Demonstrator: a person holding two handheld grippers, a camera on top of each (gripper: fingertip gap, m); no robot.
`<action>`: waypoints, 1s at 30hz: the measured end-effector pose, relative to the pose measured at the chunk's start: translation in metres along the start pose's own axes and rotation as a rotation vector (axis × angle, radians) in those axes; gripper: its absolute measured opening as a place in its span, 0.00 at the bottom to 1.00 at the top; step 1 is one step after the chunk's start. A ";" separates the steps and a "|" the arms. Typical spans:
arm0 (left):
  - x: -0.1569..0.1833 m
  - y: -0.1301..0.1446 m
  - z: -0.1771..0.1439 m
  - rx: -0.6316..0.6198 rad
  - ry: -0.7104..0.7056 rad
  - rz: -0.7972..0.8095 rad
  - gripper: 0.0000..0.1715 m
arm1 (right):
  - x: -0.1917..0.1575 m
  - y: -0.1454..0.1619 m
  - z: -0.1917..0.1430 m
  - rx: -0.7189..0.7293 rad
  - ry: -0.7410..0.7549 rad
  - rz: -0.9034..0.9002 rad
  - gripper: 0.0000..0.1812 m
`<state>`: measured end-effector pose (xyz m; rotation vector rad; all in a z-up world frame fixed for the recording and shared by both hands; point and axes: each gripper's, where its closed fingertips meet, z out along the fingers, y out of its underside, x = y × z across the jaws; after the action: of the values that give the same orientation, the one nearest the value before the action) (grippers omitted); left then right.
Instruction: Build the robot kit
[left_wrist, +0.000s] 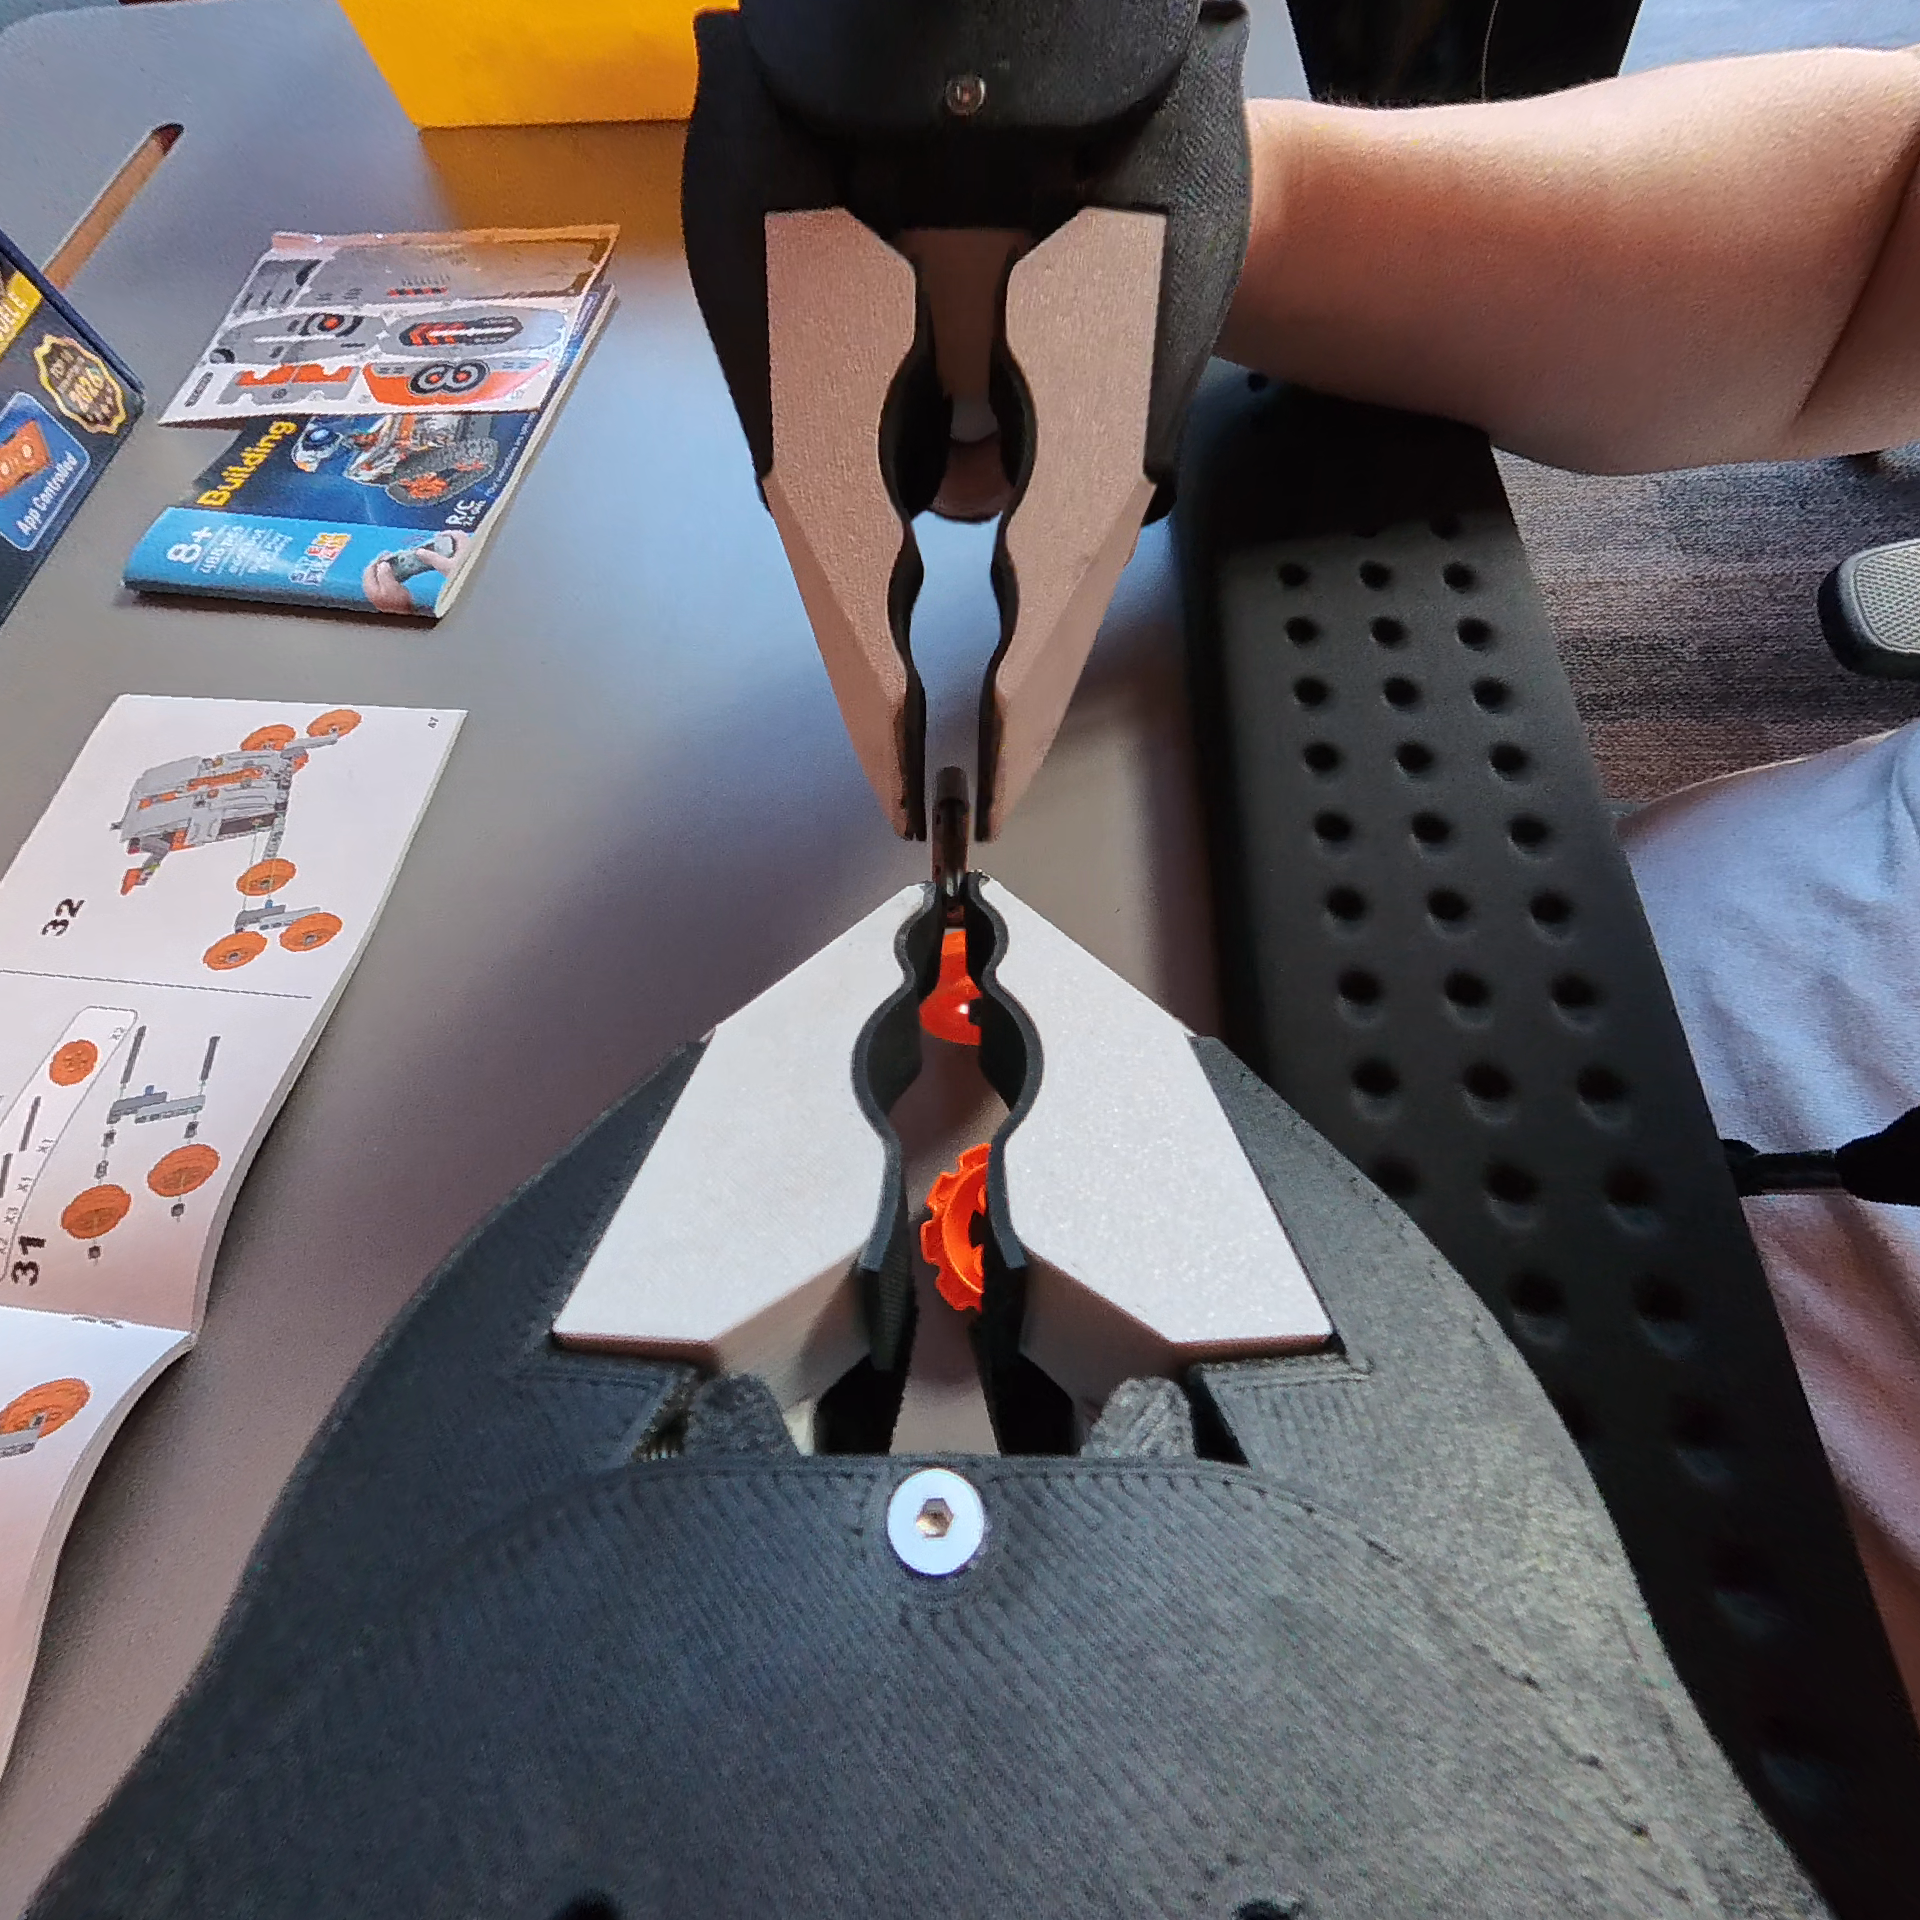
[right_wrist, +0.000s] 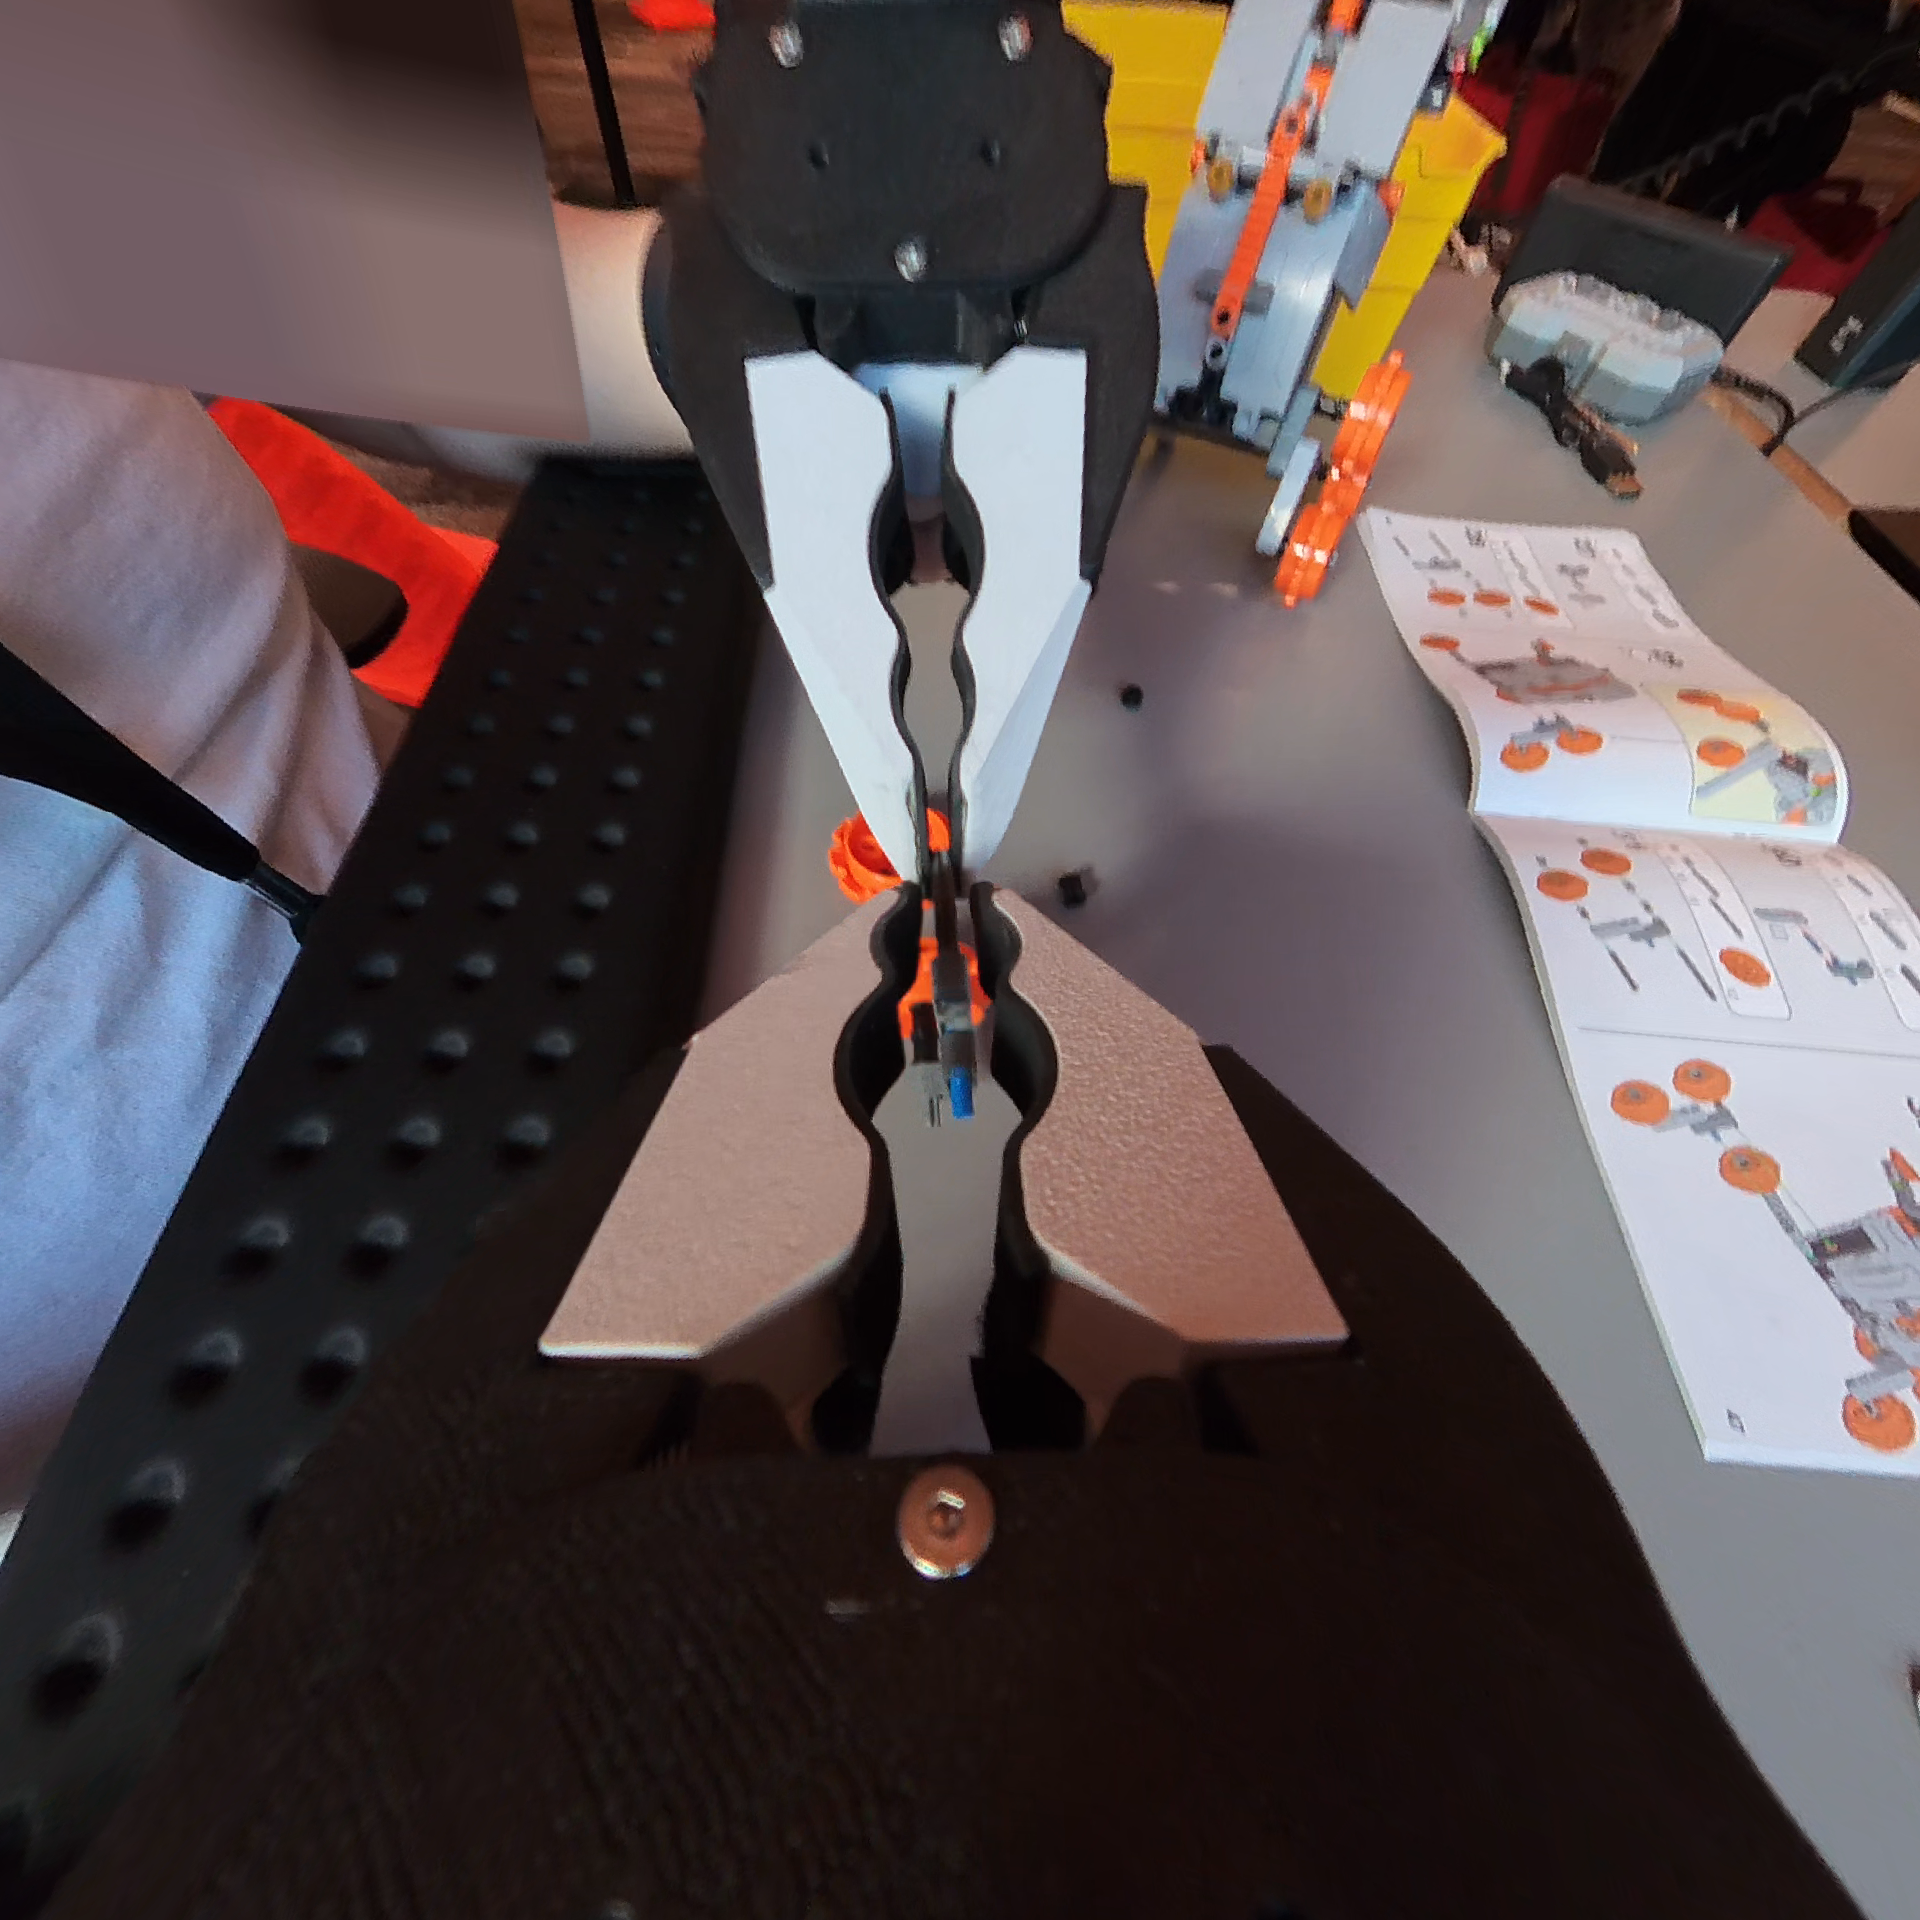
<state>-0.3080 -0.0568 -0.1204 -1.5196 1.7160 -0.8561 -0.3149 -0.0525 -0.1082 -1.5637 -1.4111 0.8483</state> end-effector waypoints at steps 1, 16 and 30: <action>0.000 0.000 0.000 0.000 0.001 0.001 0.01 | -0.001 -0.002 0.000 0.010 -0.005 -0.004 0.05; 0.003 0.000 0.002 -0.004 0.004 0.012 0.01 | -0.001 0.003 0.003 -0.001 -0.040 0.007 0.05; 0.002 0.000 0.000 0.010 0.011 -0.003 0.01 | -0.004 0.005 0.005 0.005 -0.059 0.037 0.01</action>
<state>-0.3083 -0.0584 -0.1203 -1.5135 1.7150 -0.8743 -0.3183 -0.0552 -0.1148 -1.5767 -1.4240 0.9260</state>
